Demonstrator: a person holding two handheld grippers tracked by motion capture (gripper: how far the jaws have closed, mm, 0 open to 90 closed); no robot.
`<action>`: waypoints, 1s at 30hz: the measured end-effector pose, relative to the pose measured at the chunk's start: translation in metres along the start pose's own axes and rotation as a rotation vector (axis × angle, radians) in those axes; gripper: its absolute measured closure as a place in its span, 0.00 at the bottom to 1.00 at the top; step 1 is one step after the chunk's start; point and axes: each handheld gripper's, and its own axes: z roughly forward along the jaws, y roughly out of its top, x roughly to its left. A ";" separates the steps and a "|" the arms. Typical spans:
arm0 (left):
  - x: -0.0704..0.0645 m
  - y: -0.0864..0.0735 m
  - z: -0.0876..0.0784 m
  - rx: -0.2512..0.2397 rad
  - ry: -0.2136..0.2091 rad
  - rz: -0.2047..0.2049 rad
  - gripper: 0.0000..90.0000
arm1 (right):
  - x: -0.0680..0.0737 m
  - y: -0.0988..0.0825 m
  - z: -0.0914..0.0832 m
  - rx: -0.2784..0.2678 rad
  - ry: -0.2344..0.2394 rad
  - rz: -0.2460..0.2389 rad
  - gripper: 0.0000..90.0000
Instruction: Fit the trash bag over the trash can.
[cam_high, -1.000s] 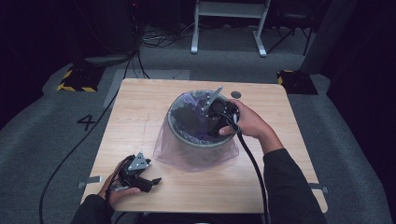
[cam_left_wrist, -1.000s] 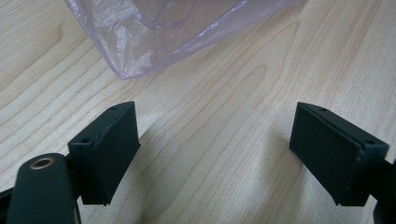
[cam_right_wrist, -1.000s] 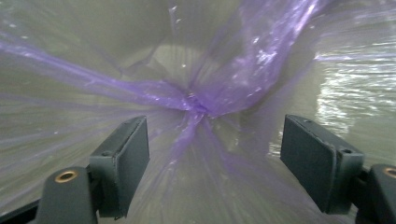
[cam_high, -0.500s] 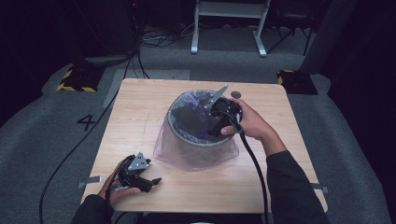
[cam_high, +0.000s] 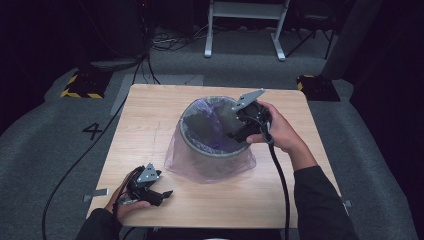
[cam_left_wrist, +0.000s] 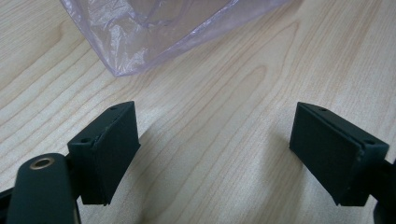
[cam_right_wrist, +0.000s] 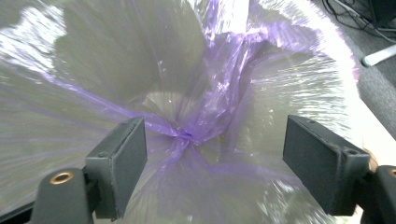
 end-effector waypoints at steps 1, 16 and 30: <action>0.000 0.000 0.000 0.000 0.000 0.000 0.17 | -0.001 -0.001 -0.002 -0.005 -0.003 0.000 0.24; 0.000 0.000 0.000 0.001 0.000 0.001 0.17 | -0.002 -0.022 -0.037 -0.096 -0.031 0.047 0.22; 0.000 0.000 0.000 0.001 0.000 0.000 0.17 | 0.001 -0.039 -0.049 -0.098 -0.067 0.045 0.20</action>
